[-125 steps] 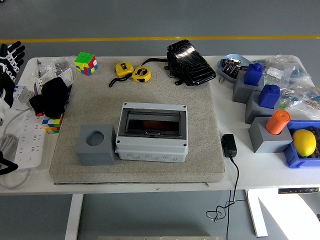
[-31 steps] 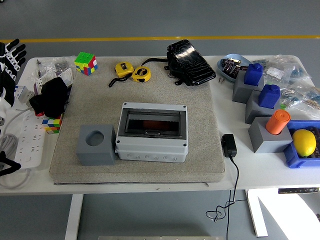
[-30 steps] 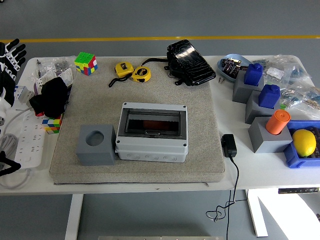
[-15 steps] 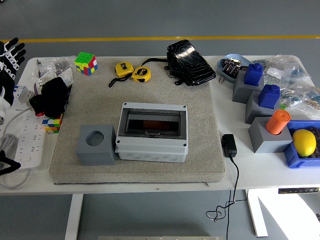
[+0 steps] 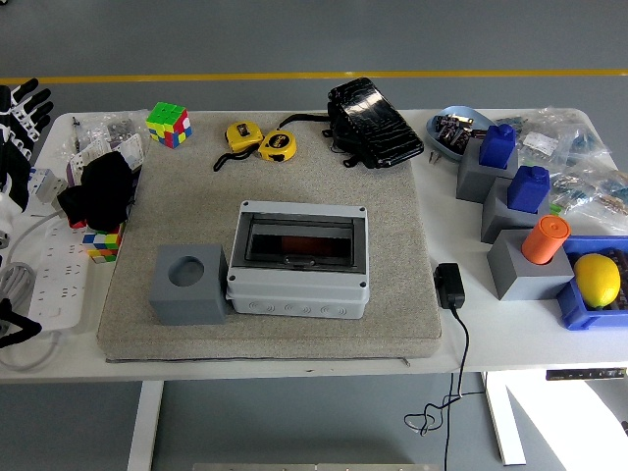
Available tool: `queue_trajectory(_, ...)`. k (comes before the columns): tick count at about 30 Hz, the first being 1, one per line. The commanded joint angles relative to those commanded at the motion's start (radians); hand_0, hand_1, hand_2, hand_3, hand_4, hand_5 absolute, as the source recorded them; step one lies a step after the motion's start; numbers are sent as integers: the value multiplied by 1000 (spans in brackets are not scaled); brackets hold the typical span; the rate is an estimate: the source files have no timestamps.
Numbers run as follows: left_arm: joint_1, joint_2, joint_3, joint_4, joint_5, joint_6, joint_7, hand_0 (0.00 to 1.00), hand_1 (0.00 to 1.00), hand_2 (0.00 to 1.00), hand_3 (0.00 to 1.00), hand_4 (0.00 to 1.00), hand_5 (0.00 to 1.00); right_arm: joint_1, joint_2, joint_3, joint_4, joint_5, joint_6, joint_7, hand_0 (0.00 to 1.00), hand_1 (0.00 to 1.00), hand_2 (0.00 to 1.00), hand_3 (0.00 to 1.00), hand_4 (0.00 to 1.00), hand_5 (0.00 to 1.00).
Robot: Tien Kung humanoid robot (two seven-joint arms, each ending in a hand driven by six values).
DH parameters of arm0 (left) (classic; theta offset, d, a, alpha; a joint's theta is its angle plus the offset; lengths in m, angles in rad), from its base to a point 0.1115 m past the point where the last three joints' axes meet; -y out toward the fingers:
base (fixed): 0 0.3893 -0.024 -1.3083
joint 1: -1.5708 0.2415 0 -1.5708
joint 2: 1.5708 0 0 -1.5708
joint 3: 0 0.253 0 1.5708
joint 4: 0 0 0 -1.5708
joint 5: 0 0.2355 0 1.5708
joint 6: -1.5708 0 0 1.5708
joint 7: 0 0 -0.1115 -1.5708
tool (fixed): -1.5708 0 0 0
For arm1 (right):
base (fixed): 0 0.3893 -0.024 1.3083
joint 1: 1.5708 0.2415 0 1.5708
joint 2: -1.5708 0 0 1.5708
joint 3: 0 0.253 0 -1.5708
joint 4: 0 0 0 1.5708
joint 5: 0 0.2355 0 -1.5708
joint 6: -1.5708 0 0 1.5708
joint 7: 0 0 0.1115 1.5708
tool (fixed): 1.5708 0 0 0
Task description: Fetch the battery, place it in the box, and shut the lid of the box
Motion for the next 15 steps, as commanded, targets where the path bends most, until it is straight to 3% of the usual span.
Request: queue_trajectory(15,-4,1,4,0,-1,4,-2,932,899,874,858,998,998,3,0,1,0,2,-1,-1,835,783,765,819,998,998)
